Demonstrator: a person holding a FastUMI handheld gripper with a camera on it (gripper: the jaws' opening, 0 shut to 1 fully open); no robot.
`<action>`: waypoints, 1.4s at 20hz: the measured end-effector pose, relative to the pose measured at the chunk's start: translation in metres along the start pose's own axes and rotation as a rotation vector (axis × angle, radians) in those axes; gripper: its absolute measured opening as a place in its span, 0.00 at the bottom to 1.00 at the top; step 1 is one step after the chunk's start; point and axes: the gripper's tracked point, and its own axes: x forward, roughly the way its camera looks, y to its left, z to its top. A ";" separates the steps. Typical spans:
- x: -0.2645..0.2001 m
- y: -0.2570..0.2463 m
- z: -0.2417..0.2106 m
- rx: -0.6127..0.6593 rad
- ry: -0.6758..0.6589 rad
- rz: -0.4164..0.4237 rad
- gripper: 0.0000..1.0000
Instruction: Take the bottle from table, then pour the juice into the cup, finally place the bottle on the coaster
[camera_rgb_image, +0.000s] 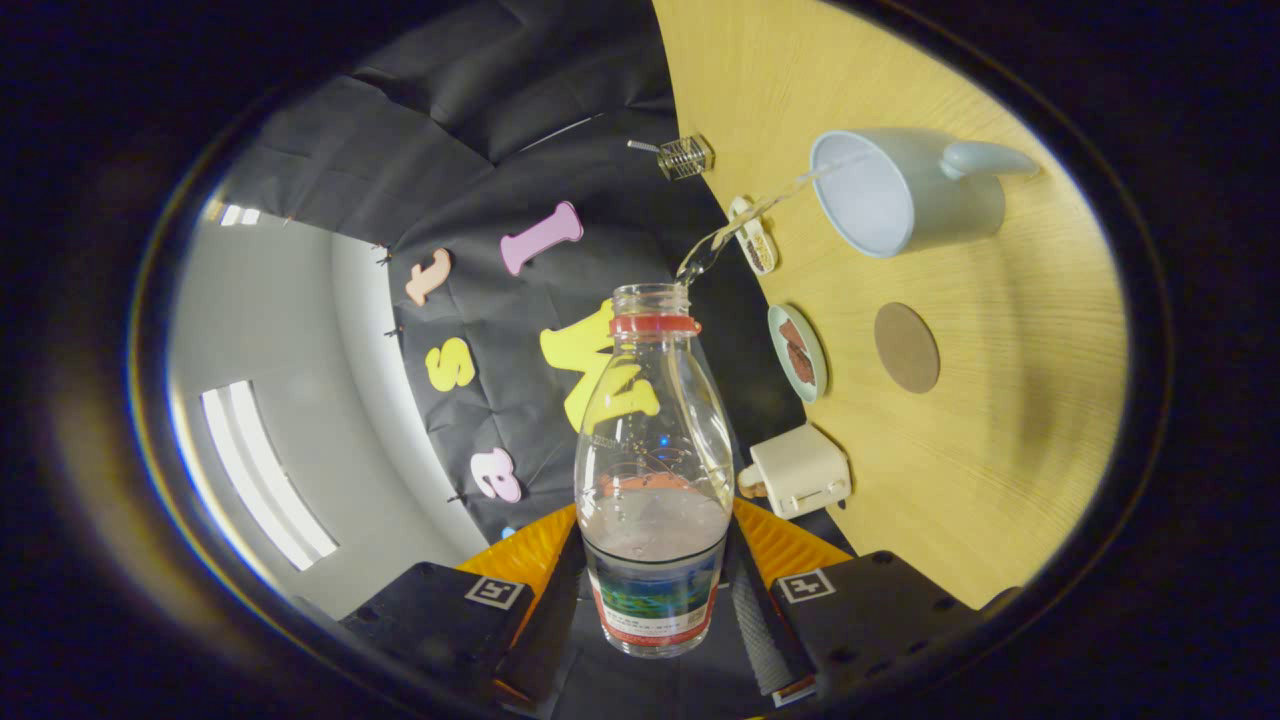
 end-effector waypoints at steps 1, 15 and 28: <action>0.001 0.001 -0.001 -0.002 0.006 0.000 0.77; 0.009 0.018 -0.008 0.102 0.015 -0.009 0.77; 0.019 0.063 -0.005 0.218 0.015 0.038 0.77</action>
